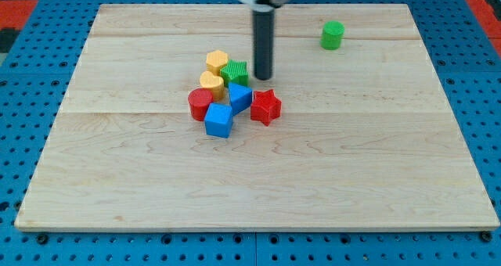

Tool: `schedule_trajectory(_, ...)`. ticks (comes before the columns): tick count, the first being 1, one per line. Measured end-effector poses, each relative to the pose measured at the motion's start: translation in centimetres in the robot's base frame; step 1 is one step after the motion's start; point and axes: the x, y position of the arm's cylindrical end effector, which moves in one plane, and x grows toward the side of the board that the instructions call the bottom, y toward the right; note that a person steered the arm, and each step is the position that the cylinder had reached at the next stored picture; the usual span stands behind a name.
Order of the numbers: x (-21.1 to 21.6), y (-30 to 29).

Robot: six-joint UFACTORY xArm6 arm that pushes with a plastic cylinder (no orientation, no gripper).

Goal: Push green circle into group of blocks

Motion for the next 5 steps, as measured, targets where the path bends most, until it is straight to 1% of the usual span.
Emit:
schedule_trajectory(1,-2.1,12.4)
schedule_trajectory(2,-8.3,19.3)
schedule_trajectory(3,-12.2,18.0)
schedule_trajectory(4,-7.8,11.7)
schedule_trajectory(5,-8.8,11.2)
